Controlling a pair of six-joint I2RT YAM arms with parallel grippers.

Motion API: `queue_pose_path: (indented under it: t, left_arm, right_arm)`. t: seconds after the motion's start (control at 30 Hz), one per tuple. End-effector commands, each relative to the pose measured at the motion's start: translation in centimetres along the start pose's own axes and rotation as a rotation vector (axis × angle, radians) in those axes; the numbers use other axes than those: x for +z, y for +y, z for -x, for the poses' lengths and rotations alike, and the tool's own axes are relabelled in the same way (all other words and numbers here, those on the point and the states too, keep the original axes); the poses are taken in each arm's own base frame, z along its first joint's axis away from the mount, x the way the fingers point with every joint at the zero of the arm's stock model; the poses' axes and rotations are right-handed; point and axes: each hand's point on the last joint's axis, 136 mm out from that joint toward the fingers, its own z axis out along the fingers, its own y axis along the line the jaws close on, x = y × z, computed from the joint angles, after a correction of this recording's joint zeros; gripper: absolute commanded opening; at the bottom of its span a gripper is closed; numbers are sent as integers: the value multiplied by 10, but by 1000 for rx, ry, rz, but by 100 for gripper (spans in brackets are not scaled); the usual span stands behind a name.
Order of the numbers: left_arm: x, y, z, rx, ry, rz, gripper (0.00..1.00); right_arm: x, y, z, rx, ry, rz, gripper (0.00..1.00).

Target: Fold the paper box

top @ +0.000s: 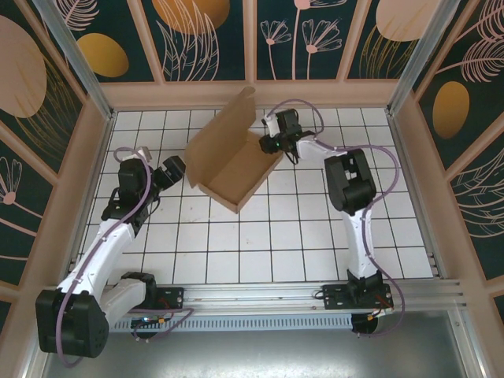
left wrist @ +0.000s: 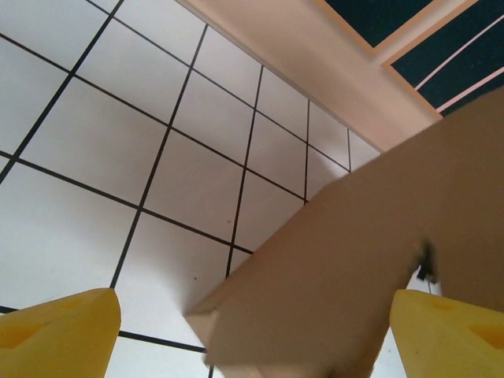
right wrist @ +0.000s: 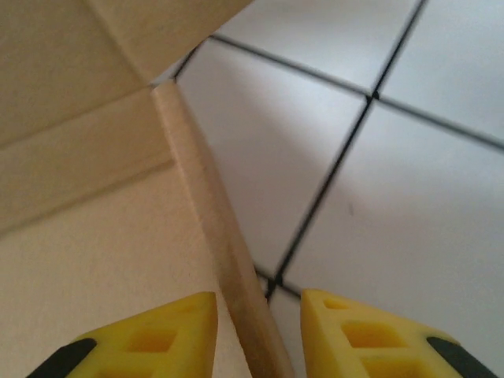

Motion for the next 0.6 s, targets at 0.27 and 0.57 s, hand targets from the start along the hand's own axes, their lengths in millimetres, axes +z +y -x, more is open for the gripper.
queue_pose_path:
  t: [0.27,0.57]
  left_arm:
    - [-14,-17,8,-15,-44,-83,90]
    - [-18,-20,8,-24,-51,-101,90]
  right_arm:
    - [-68,21,-82,50,156,-99,29]
    - [-88,18,-49,102,162,-81,51]
